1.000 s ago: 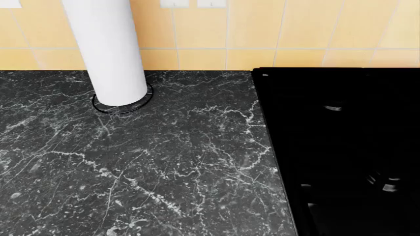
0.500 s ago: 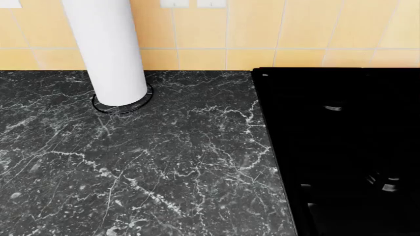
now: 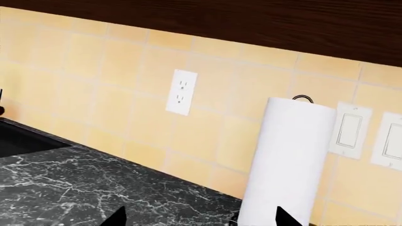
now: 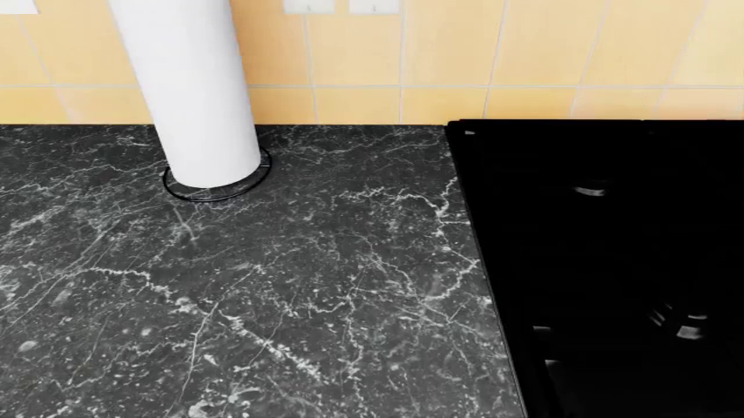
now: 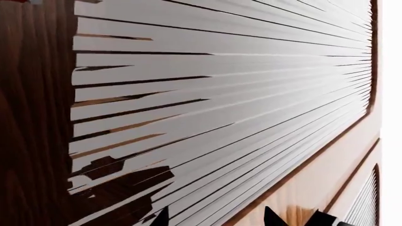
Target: Pick and place the shaker into the drawer. Then close the cabinet.
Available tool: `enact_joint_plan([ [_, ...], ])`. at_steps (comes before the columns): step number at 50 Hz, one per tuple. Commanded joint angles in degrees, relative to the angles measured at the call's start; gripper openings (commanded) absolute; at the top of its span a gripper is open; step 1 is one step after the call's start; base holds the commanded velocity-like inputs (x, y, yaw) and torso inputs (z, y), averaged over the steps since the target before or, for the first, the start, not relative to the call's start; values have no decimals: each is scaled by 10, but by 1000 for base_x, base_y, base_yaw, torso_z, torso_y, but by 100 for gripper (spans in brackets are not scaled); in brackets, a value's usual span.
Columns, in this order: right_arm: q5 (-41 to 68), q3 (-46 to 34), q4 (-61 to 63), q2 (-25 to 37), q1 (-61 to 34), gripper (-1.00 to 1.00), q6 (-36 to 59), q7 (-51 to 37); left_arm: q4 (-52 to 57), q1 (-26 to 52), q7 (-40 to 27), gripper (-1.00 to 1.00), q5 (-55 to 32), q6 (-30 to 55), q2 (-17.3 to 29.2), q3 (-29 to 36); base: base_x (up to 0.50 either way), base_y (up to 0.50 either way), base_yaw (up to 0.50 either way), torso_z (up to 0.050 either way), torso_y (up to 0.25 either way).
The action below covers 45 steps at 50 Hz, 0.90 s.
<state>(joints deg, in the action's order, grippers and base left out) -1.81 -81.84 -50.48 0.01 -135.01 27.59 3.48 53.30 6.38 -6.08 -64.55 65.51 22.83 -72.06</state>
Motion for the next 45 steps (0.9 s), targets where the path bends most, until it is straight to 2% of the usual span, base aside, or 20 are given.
enact_joint_plan([
  [1,253,-42,-182,0,59,100,14,145,2,5,-23,100,-23,8,12,-2,11,0,0,0,0],
  [2,253,-42,-182,0,59,100,14,145,1,15,-33,100,-31,12,17,7,0,0,3,0,0],
  [3,339,44,-244,0,25,100,-3,63,0,24,-39,100,-35,14,21,17,19,0,0,0,0],
  [5,495,180,-245,0,0,100,-10,61,-3,54,-60,100,-46,23,32,49,17,0,4,0,0],
  [7,367,351,-200,10,0,100,41,56,-8,91,-86,100,-61,31,40,84,21,2,7,0,0],
  [8,403,437,-114,57,19,100,113,-8,-11,116,-106,100,-75,36,43,107,0,3,5,0,0],
  [9,487,510,-28,134,92,100,199,-94,-14,140,-125,100,-85,42,45,129,0,0,3,0,0],
  [12,709,652,230,219,205,100,446,-351,-19,199,-167,100,-103,53,47,191,4,0,0,0,0],
  [14,856,710,402,253,242,100,523,-523,-24,233,-196,100,-122,60,47,221,0,0,0,0,0],
  [15,942,730,488,277,256,100,524,-609,-27,248,-214,100,-137,63,46,232,11,0,-3,0,0],
  [18,1200,703,746,385,274,100,457,-847,-24,271,-247,100,-169,68,39,258,0,0,0,0,0],
  [20,1290,692,806,443,292,100,406,-912,-20,275,-257,100,-179,68,33,269,0,0,0,0,0],
  [24,1340,643,906,557,319,100,322,-932,-14,279,-274,100,-192,69,24,285,0,0,0,0,0],
  [27,1335,664,960,606,355,100,278,-924,-11,281,-289,100,-208,68,24,291,0,0,0,0,0],
  [38,1302,743,1033,658,505,100,242,-876,-5,263,-300,100,-235,60,35,276,0,0,0,0,0],
  [45,1293,772,1049,670,556,100,227,-870,-1,250,-291,100,-231,56,32,270,-62,480,0,0,0],
])
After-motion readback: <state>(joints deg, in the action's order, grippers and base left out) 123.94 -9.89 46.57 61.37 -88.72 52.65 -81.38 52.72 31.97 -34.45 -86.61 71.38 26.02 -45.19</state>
